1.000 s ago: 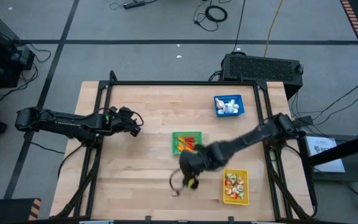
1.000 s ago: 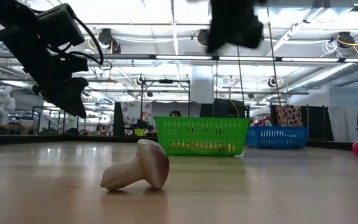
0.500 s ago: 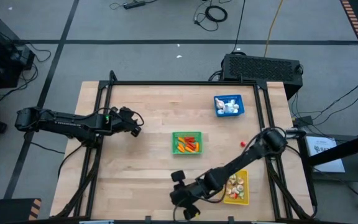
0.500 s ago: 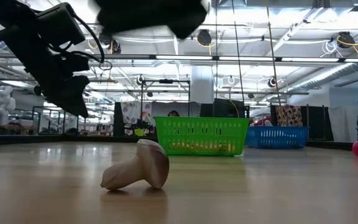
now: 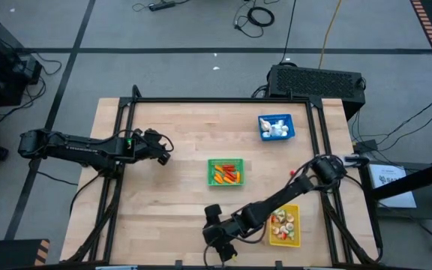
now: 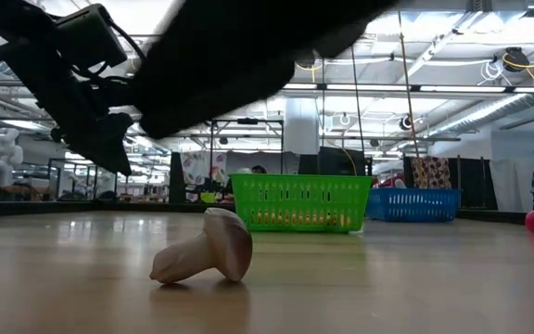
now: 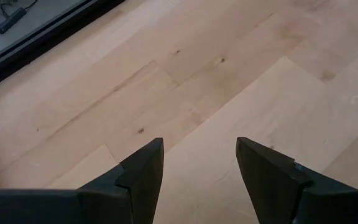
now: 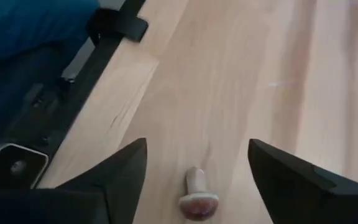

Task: Sort produce into baskets
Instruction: Put the brown mushroom into the yellow bin

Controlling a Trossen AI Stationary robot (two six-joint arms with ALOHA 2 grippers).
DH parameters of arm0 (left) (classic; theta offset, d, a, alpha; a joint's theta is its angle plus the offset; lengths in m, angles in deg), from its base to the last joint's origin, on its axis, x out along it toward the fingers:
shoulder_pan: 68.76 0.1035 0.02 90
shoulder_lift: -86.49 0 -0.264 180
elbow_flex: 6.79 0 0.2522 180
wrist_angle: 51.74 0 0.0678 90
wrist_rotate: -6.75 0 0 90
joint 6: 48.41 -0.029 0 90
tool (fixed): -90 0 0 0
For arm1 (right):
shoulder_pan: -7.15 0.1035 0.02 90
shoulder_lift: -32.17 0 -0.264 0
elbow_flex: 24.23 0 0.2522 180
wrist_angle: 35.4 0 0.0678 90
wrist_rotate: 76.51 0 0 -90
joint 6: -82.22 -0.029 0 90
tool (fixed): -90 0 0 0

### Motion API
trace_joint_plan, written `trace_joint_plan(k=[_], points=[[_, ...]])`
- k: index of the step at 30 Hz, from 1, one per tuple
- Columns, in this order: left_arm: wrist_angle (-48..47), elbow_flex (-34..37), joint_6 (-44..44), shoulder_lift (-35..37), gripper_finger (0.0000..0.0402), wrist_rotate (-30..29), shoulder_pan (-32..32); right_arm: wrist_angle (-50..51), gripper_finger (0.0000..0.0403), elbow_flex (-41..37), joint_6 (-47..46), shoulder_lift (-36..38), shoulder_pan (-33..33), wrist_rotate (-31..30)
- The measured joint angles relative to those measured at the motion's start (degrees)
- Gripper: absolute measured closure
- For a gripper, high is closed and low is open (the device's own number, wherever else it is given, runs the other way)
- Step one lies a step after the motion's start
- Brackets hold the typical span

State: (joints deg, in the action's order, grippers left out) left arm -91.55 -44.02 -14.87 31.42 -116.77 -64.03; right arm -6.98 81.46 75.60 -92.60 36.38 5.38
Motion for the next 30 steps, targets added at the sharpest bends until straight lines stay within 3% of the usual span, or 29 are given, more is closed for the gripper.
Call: trace_joint_plan(k=[6, 15, 25, 30], points=[[-0.04, 0.0, 0.17, 0.0, 0.0191, 0.04, 0.0, 0.48, 0.0129, -0.09, 0.26, -4.69, -0.3, 2.26], [-0.02, 0.0, 0.11, 0.0, 0.0191, 0.09, 0.01, 0.78, 0.0135, 0.0, 0.57, -5.44, 0.11, 1.8], [0.03, 0.0, 0.15, 0.0, 0.0191, 0.28, 0.0, 5.84, 0.0239, 0.34, -4.15, -5.2, 0.07, 2.45], [0.01, 0.0, 0.17, 0.0, 0.0191, 0.28, 0.01, 12.16, 0.0297, 4.21, -4.14, -5.42, 0.06, 2.45]])
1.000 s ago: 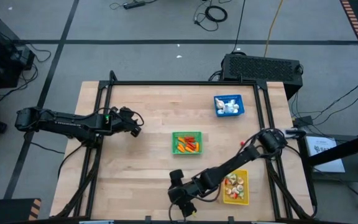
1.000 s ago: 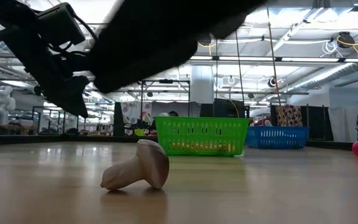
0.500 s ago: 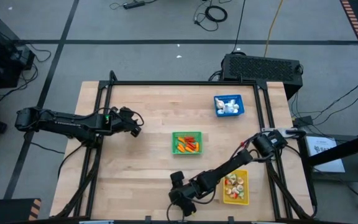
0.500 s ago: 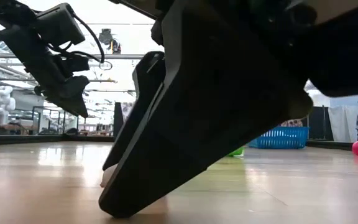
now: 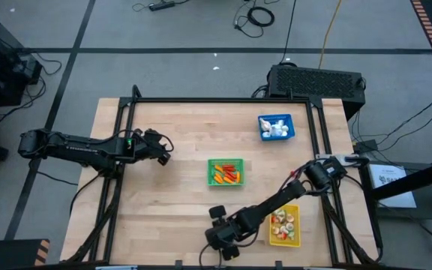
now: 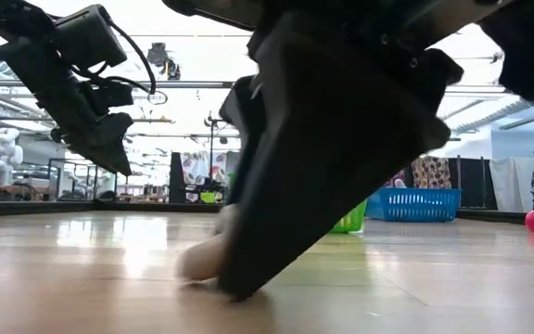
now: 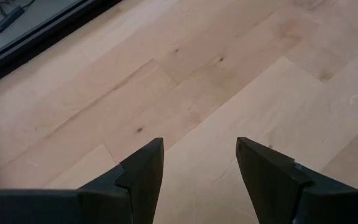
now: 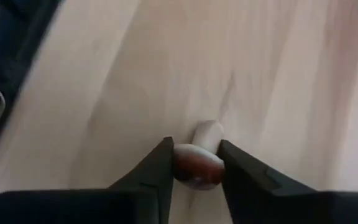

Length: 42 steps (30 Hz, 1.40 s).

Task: Sort produce into baskets
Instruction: Put the brown mushroom into the yellow bin

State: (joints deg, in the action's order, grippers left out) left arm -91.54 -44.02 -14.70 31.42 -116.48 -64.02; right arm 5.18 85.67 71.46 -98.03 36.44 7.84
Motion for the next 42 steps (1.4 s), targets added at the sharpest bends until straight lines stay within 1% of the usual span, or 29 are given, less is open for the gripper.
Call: trace_joint_plan(k=[3, 7, 10, 12, 15, 16, 19, 21, 24, 27, 30, 34, 37, 39, 42], points=[[0.0, 0.0, 0.0, 0.0, 0.0191, 0.0, 0.01, 9.02, 0.032, 4.8, 0.0, -0.19, -0.1, -0.37], [-0.02, 0.0, 0.02, 0.0, 0.0191, 0.0, 0.01, 24.37, 0.0327, 13.86, -2.48, -0.17, -0.1, -0.37], [-0.07, 0.0, 0.02, 0.0, 0.0191, 0.02, 0.0, 38.52, 0.032, 20.71, -10.42, -0.17, -0.08, 0.14], [-0.11, 0.0, -0.02, 0.0, 0.0191, 0.02, -0.01, 47.96, 0.0314, 24.35, -16.83, -0.04, 0.09, 2.74], [-0.2, 0.0, -0.02, 0.0, 0.0191, 0.02, -0.01, 62.09, 0.031, 27.2, -23.59, 0.03, 0.67, 7.18], [-0.17, 0.0, -0.02, 0.0, 0.0191, 0.02, 0.01, 64.18, 0.0311, 27.11, -25.02, 0.03, 1.08, 7.47], [-0.4, 0.0, 0.0, -0.02, 0.0191, 0.16, -0.01, 61.61, 0.031, 24.22, -24.59, 1.51, 2.52, 9.15], [-0.44, 0.0, 0.01, -0.03, 0.0191, 0.54, 0.01, 63.28, 0.031, 22.99, -24.62, 1.99, 3.15, 11.66], [-0.39, 0.0, 0.0, -0.02, 0.0191, 0.83, -0.01, 62.83, 0.031, 18.76, -24.52, 3.08, 4.64, 13.11], [-0.38, 0.0, 0.0, -0.04, 0.0191, 0.87, 0.01, 63.32, 0.031, 15.05, -25.13, 4.26, 5.79, 13.51], [-0.27, 0.0, 0.02, -0.04, 0.0191, 0.89, 0.01, 62.9, 0.031, 9.64, -26.24, 6.91, 7.1, 13.58], [-0.07, 0.0, 0.07, -0.04, 0.0191, 0.9, 0.01, 62.89, 0.0309, 2.98, -28.97, 10.26, 8.57, 13.63], [-0.05, 0.0, 0.09, -0.04, 0.0191, 0.91, 0.0, 62.31, 0.0309, -1.22, -32.71, 12.77, 9.19, 12.07], [-0.1, 0.0, 0.21, -0.04, 0.0191, 0.91, 0.01, 63.78, 0.0309, -3.48, -35.33, 12.91, 9.38, 11.65], [-0.06, 0.0, 0.2, -0.04, 0.0191, 0.92, 0.01, 62.75, 0.0302, -5.14, -35.28, 12.79, 9.35, 11.68]])
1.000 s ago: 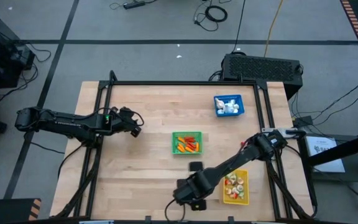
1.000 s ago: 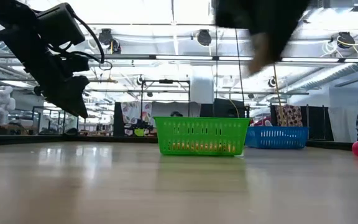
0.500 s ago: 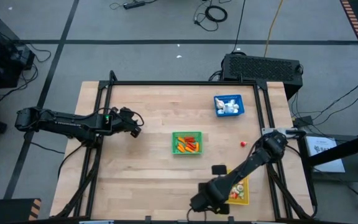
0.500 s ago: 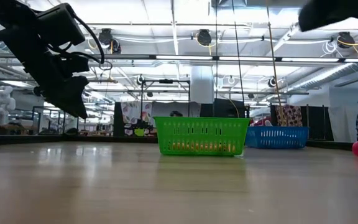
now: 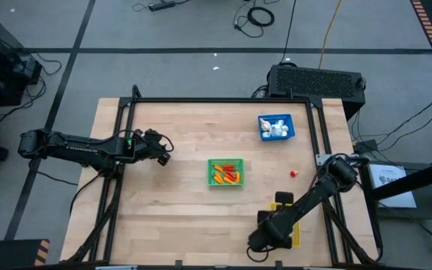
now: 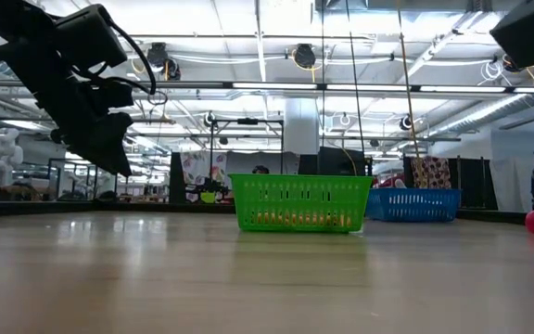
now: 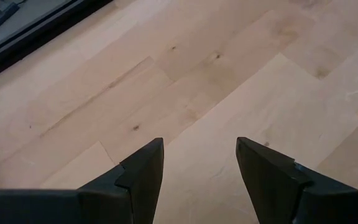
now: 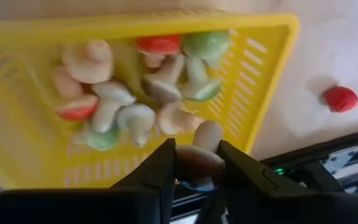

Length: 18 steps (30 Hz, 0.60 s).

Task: Sort produce into baskets
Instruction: Put the brown mushroom into the yellow bin, then put the orange mushroom into the yellow bin

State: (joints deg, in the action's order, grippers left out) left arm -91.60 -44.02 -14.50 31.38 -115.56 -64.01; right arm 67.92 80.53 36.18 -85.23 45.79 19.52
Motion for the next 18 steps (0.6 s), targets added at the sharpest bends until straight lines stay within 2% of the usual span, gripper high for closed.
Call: trace_joint_plan(k=[11, 18], points=[[-0.04, 0.0, 0.11, 0.0, 0.0191, 0.0, 0.0, 0.41, 0.0229, 0.31, -1.24, -0.01, -0.45, 3.34], [-0.03, 0.0, 0.13, 0.0, 0.0191, 0.0, 0.0, 0.35, 0.0209, 3.88, -1.19, 2.79, -1.11, 1.95]])
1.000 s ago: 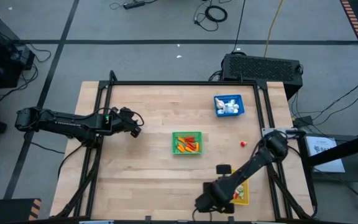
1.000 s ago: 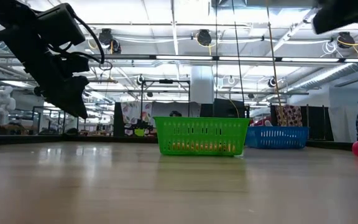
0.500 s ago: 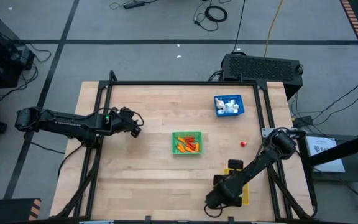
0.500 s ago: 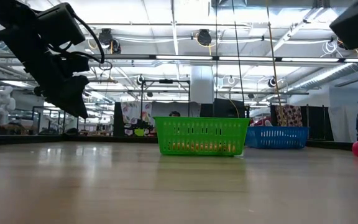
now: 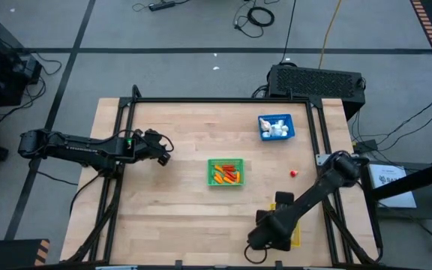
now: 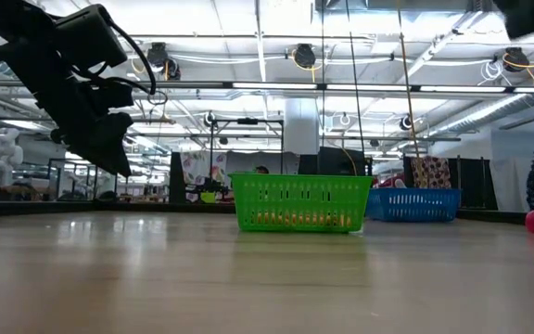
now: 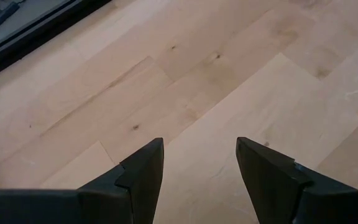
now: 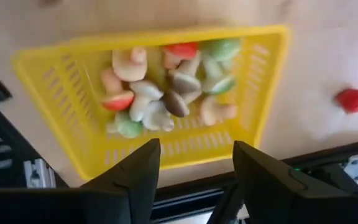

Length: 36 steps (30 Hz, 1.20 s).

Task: Sort produce into baskets
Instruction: Put the orange mushroom into the yellow bin

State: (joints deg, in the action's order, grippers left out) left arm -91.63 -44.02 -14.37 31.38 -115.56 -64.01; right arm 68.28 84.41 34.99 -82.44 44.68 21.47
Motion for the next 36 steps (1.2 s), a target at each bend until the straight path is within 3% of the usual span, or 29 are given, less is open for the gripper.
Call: trace_joint_plan(k=[8, 17, 27, 36], points=[[0.11, 0.0, 0.02, 0.0, 0.0191, 0.01, 0.0, -0.55, 0.022, -6.98, -10.87, 14.48, -7.06, -6.26], [0.11, 0.0, -0.37, 0.0, 0.0191, 0.0, -0.02, -8.13, 0.0222, -33.16, -19.62, 29.14, -23.98, -3.84], [0.11, 0.0, -0.42, 0.0, 0.0191, -0.72, 0.0, -19.62, 0.0222, -48.69, -14.88, 31.29, -36.19, -4.63], [0.11, 0.0, -0.35, 0.0, 0.0191, -0.79, -0.02, -26.06, 0.0222, -49.7, -9.66, 31.29, -40.04, -5.02]])
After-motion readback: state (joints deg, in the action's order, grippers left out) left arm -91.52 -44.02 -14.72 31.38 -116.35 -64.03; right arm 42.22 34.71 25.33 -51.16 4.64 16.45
